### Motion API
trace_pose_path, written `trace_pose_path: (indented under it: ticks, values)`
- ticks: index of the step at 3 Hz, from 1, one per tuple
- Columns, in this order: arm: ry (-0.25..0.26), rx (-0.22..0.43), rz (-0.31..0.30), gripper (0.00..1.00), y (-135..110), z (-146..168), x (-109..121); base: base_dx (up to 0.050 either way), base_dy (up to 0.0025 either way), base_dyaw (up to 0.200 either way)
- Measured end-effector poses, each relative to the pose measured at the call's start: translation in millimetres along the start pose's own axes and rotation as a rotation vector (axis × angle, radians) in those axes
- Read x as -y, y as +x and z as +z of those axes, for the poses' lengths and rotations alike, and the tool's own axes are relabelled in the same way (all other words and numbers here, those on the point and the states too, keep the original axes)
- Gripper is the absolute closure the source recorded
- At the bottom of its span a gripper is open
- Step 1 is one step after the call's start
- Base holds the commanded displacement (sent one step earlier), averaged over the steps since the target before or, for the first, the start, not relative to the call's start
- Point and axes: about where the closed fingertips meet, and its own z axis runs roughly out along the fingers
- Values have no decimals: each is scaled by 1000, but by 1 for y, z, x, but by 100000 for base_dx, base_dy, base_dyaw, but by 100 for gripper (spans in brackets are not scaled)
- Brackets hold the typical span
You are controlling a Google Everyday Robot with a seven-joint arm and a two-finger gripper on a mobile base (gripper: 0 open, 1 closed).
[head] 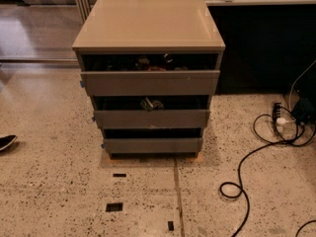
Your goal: Place redbull can into top drawer
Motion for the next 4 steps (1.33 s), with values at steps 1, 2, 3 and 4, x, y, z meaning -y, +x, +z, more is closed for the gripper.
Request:
trace_pose_path:
  ticks: [1,2,3,4]
  values:
    - [76,-107,-24,0,36,27,48,0,0,0]
    - [88,-219,-64,0,64,57,72,0,0,0]
    - [42,-329,-103,0,88,92,79,0,0,0]
    - [-42,-438,-145,0,107,126,66,0,0,0]
